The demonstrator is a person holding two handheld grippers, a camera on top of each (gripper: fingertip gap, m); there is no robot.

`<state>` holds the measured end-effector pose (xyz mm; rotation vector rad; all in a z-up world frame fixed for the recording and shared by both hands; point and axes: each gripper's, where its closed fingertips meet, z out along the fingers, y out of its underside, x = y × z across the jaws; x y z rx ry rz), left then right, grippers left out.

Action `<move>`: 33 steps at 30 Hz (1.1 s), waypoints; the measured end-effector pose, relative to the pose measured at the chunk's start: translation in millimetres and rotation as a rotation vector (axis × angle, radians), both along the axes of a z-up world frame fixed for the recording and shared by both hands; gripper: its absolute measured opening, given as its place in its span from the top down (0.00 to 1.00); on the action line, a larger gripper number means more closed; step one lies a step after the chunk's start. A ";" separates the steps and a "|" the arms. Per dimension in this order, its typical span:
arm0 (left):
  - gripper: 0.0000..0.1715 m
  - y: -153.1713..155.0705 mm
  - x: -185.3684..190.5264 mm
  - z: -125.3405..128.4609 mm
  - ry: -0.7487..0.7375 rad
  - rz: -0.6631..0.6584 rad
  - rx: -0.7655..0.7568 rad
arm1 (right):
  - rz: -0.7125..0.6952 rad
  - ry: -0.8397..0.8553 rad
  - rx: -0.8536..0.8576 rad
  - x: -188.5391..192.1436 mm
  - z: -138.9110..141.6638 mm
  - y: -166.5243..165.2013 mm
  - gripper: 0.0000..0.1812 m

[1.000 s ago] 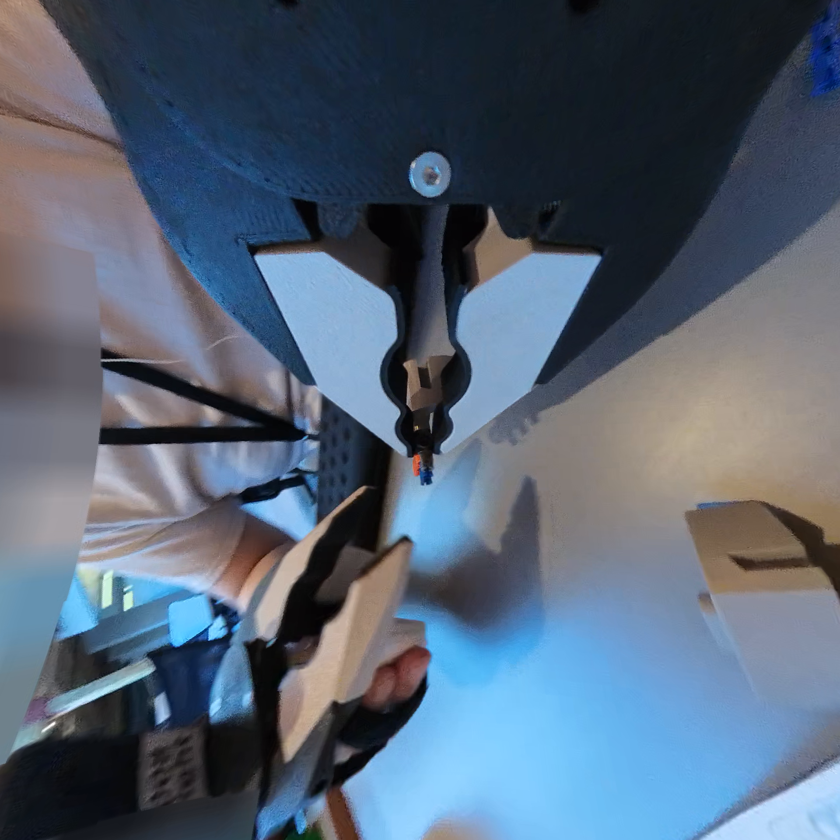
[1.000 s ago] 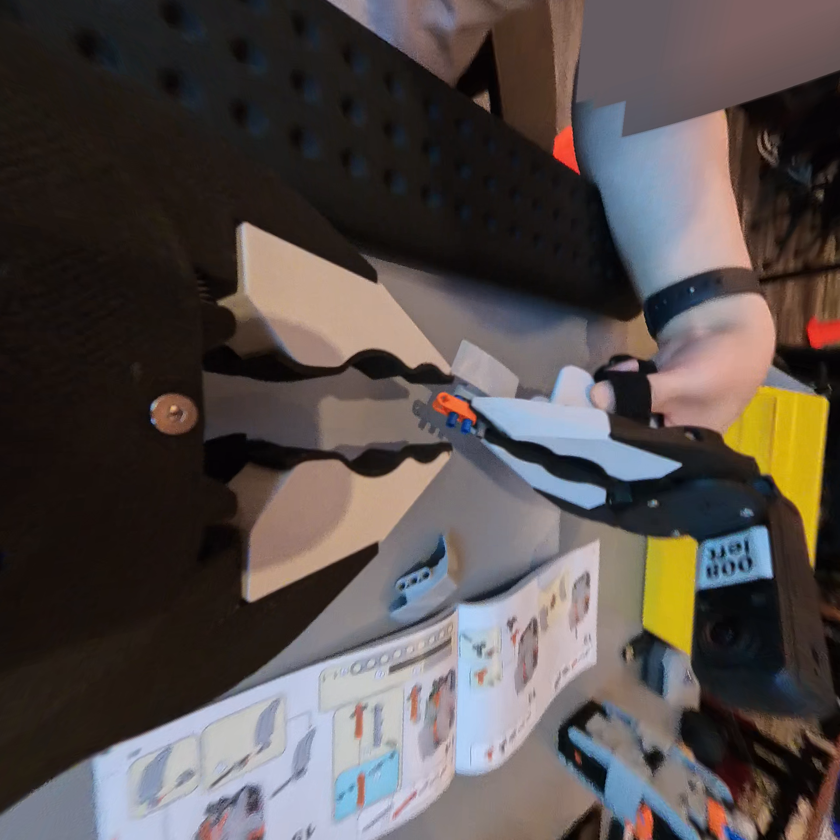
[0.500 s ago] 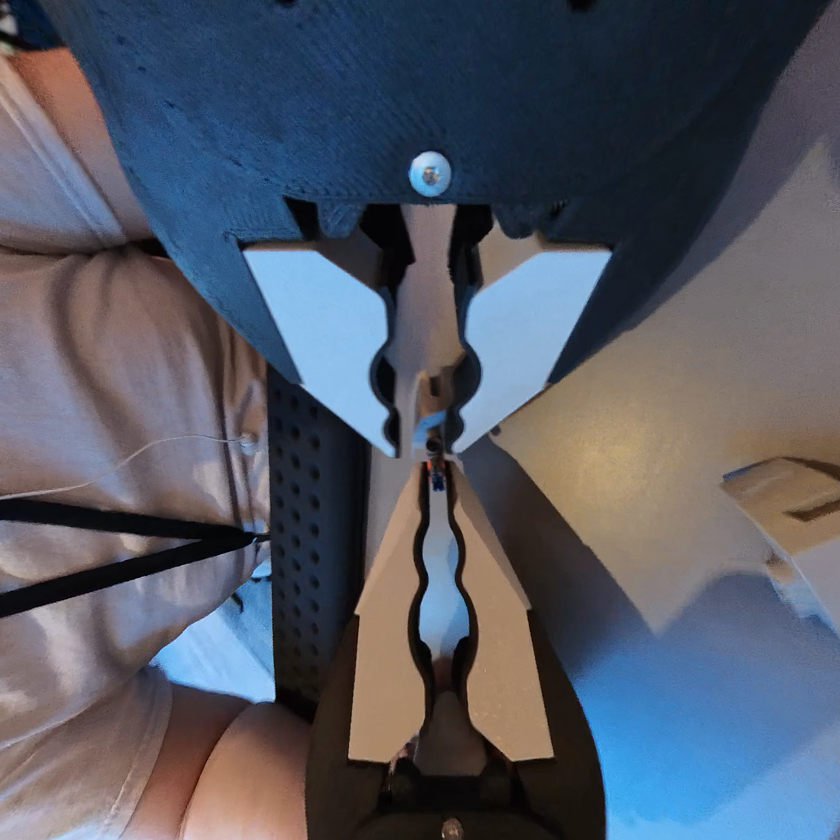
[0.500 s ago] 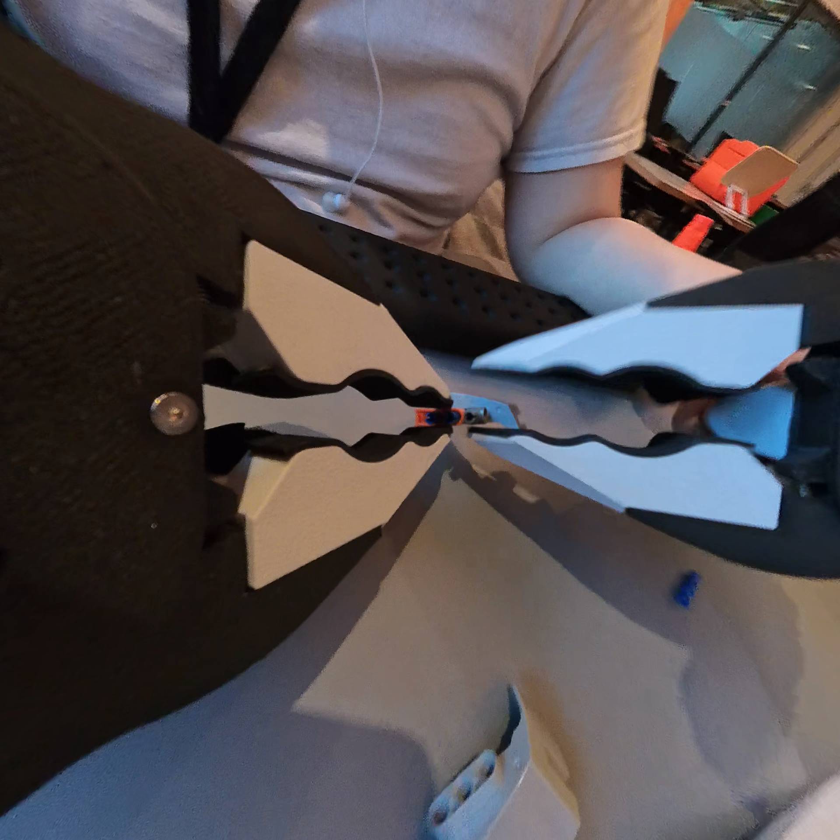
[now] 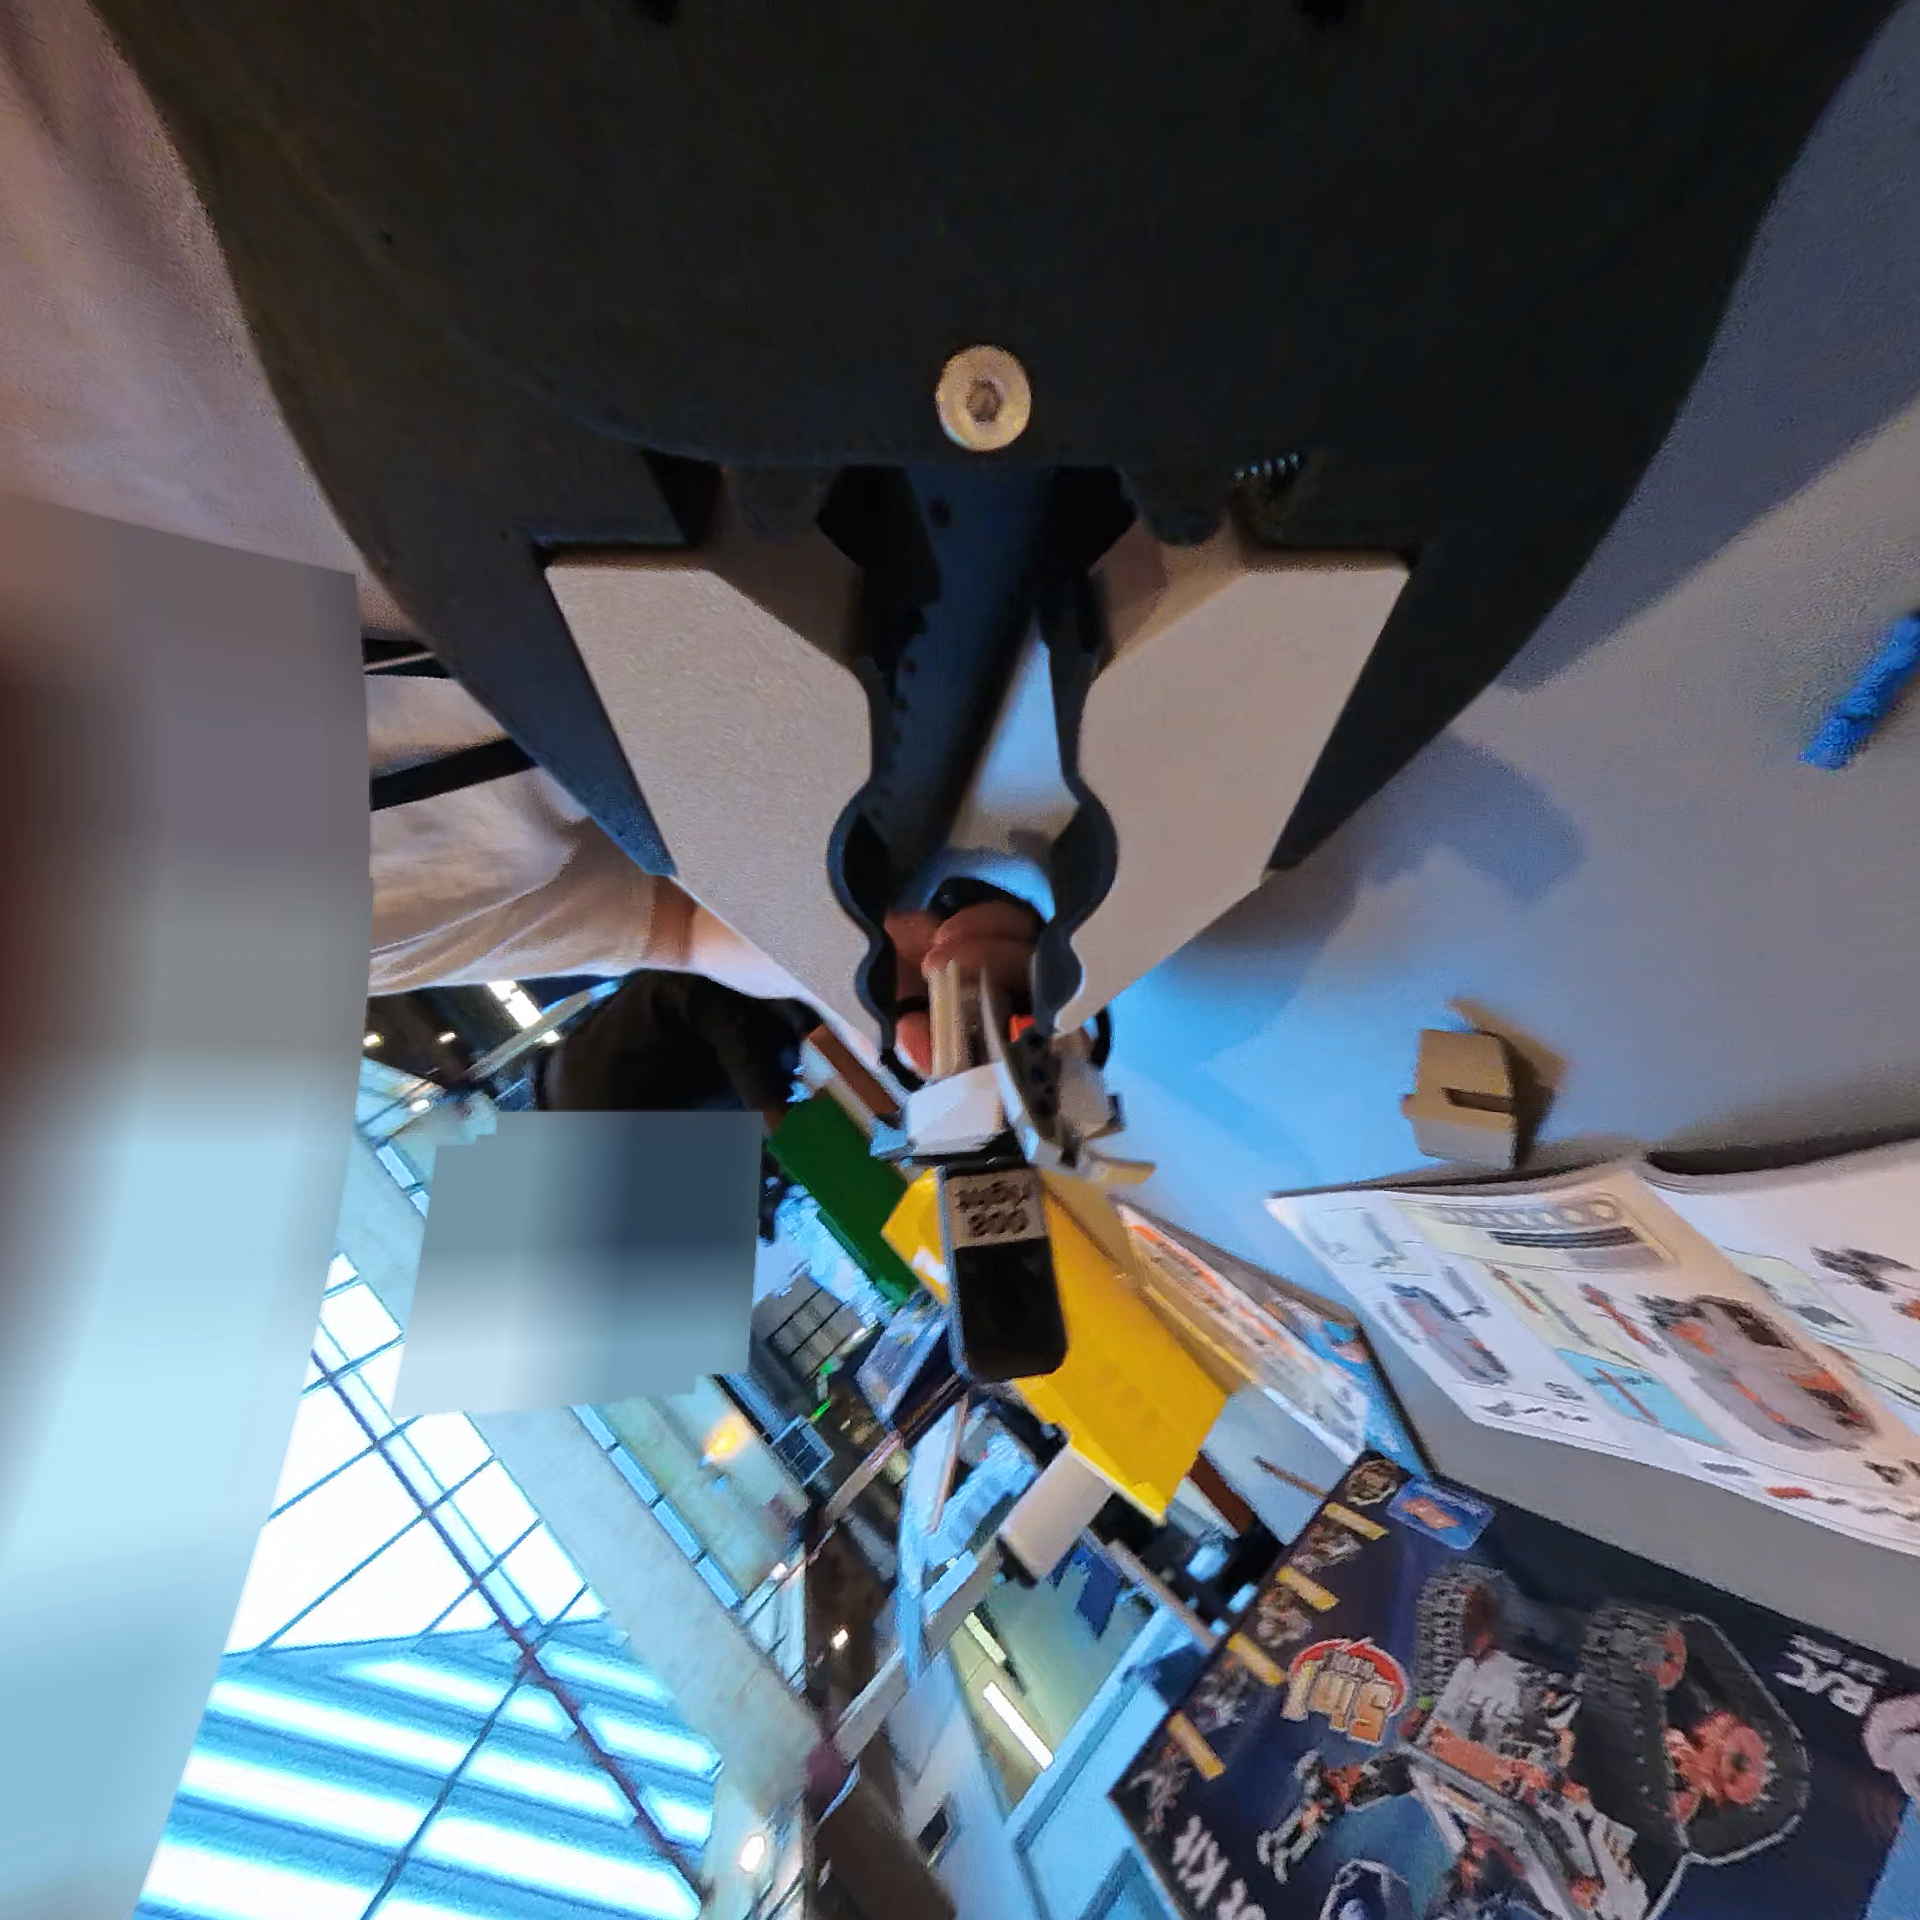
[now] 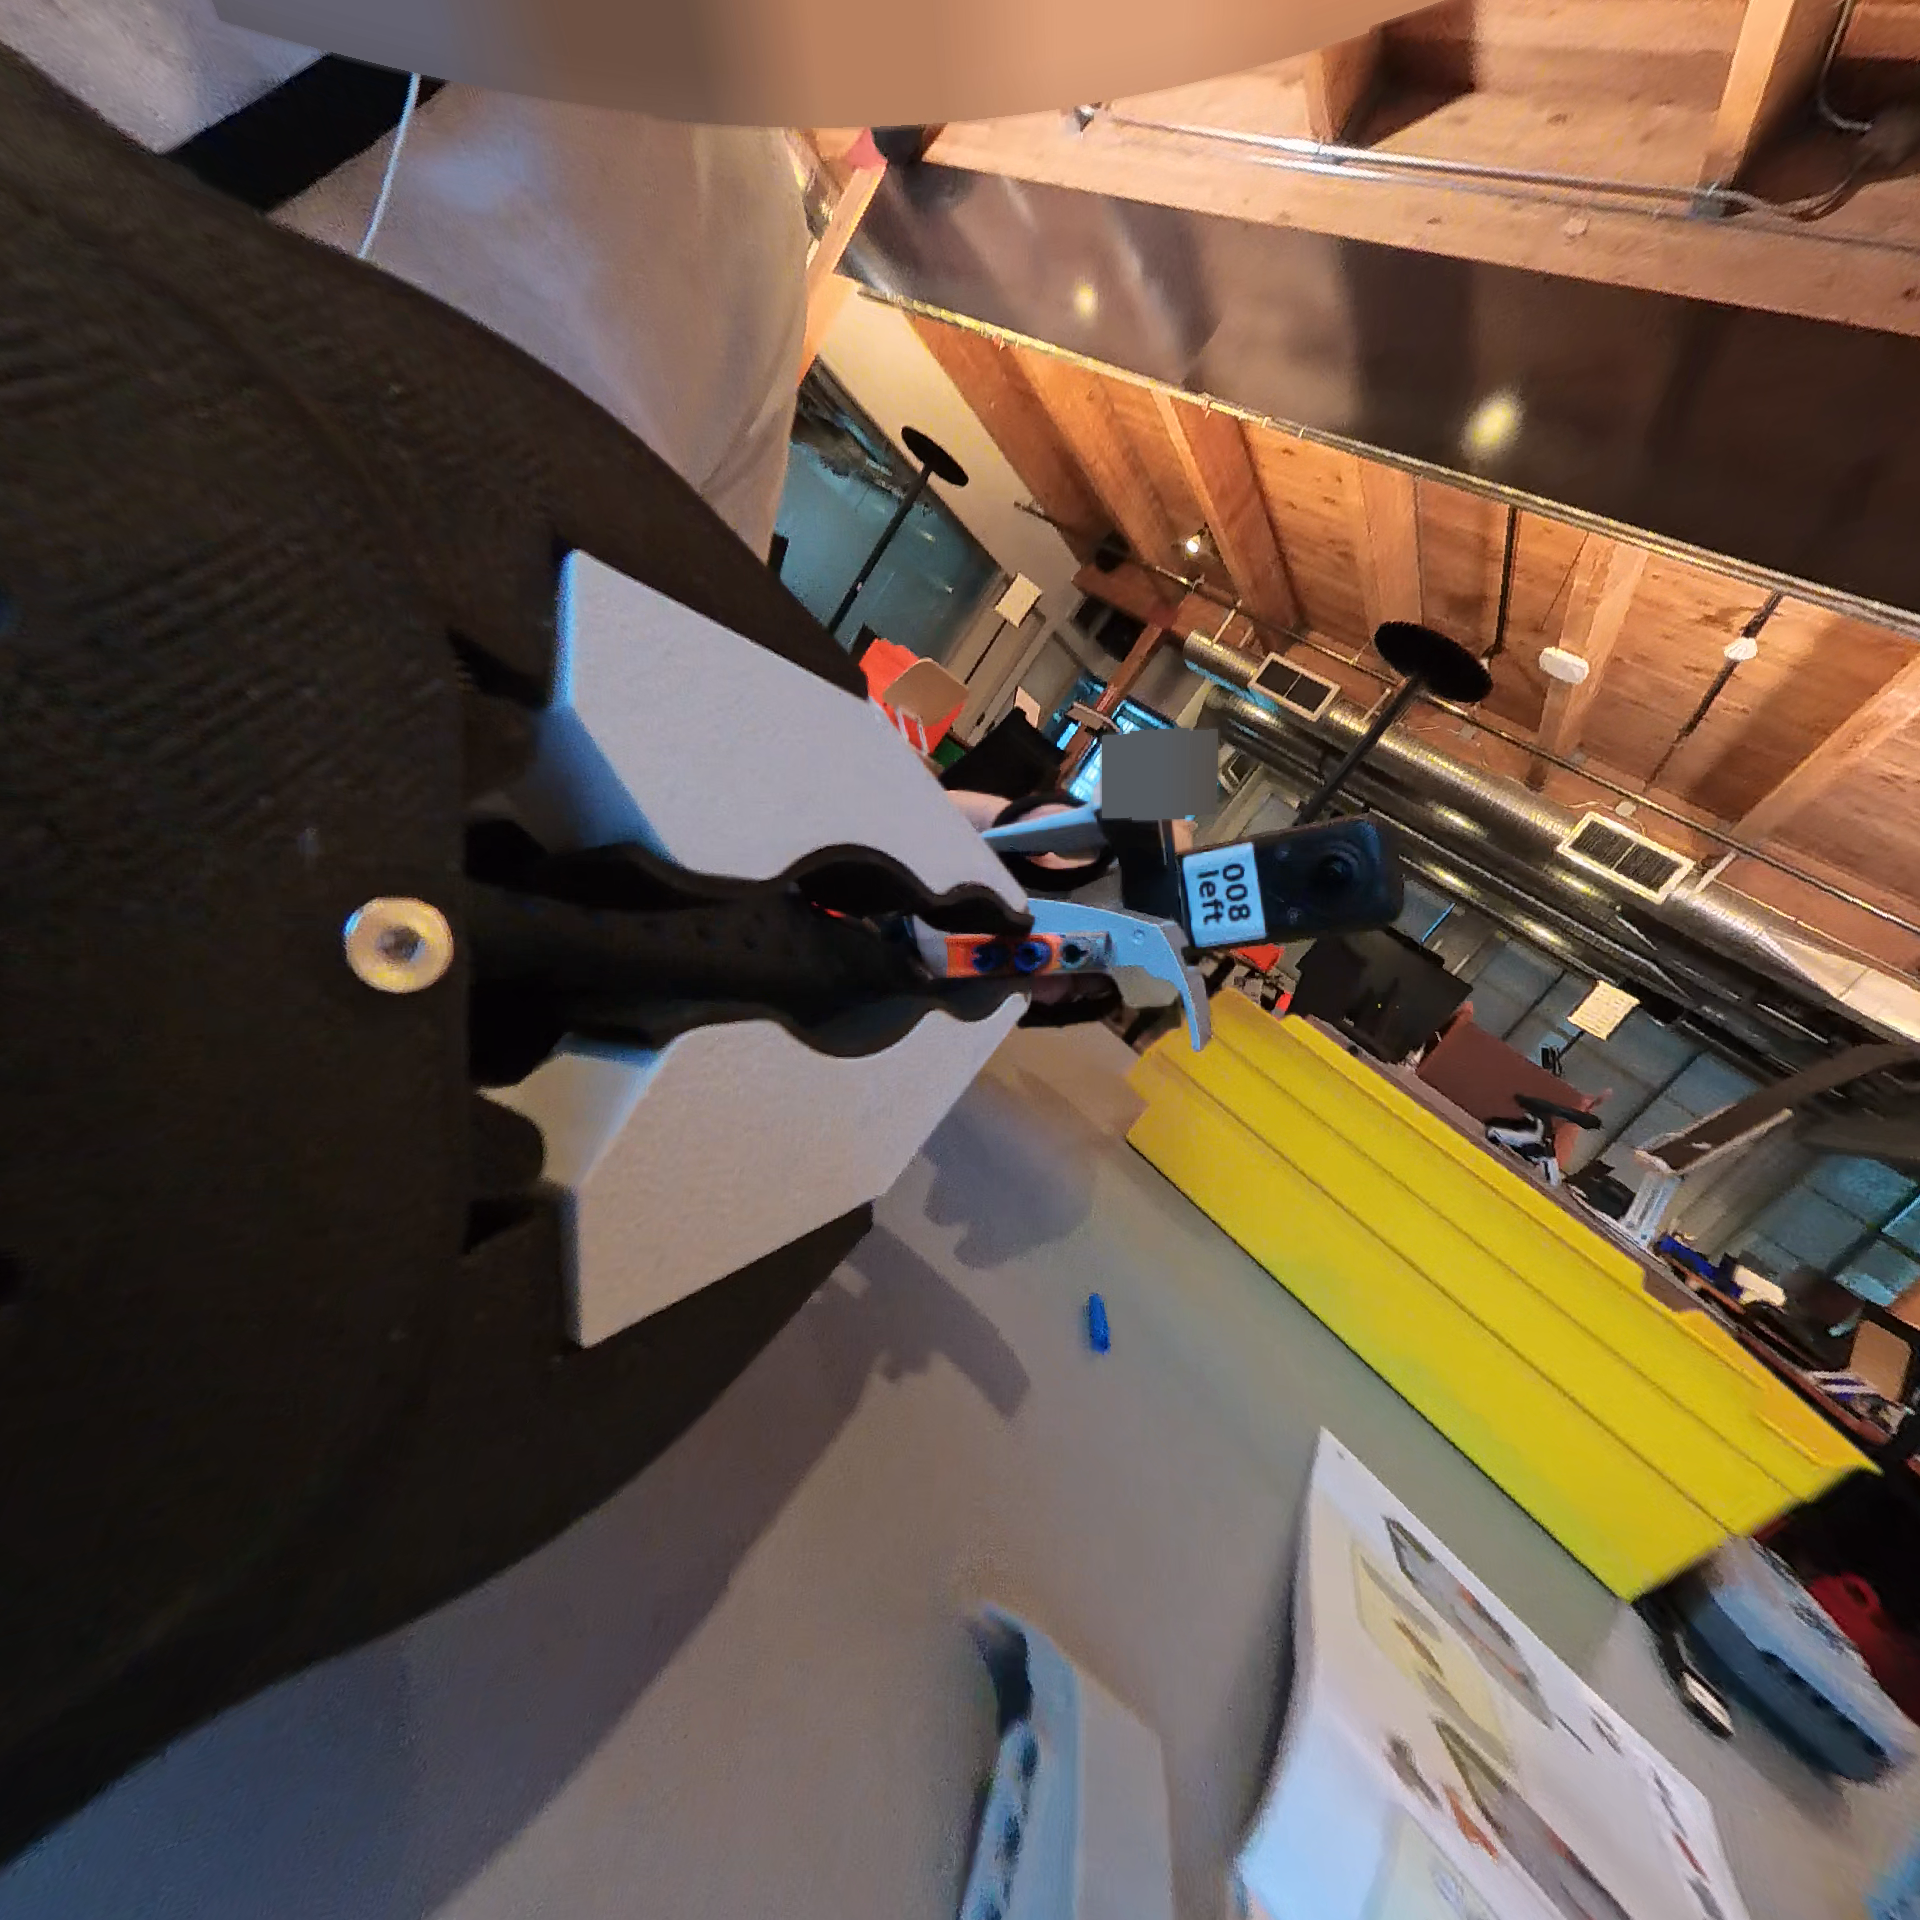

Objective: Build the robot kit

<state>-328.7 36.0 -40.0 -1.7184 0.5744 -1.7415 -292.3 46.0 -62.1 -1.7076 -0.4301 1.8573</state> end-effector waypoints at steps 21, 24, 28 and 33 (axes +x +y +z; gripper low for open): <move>1.00 -31.1 -9.9 -26.5 0.074 -0.091 -0.086 | 0.124 -0.043 0.057 -43.0 -15.2 -32.3 0.97; 1.00 -29.0 -9.5 -28.1 0.080 -0.084 -0.089 | 0.116 -0.045 0.073 -42.6 -14.4 -31.5 0.97; 1.00 -23.2 -16.4 -24.7 0.053 -0.054 -0.104 | 0.086 -0.158 0.228 -35.6 -16.8 -24.1 0.91; 1.00 -19.5 -34.5 -25.3 0.084 -0.024 -0.134 | 0.160 -0.607 0.921 19.6 -10.2 26.2 0.85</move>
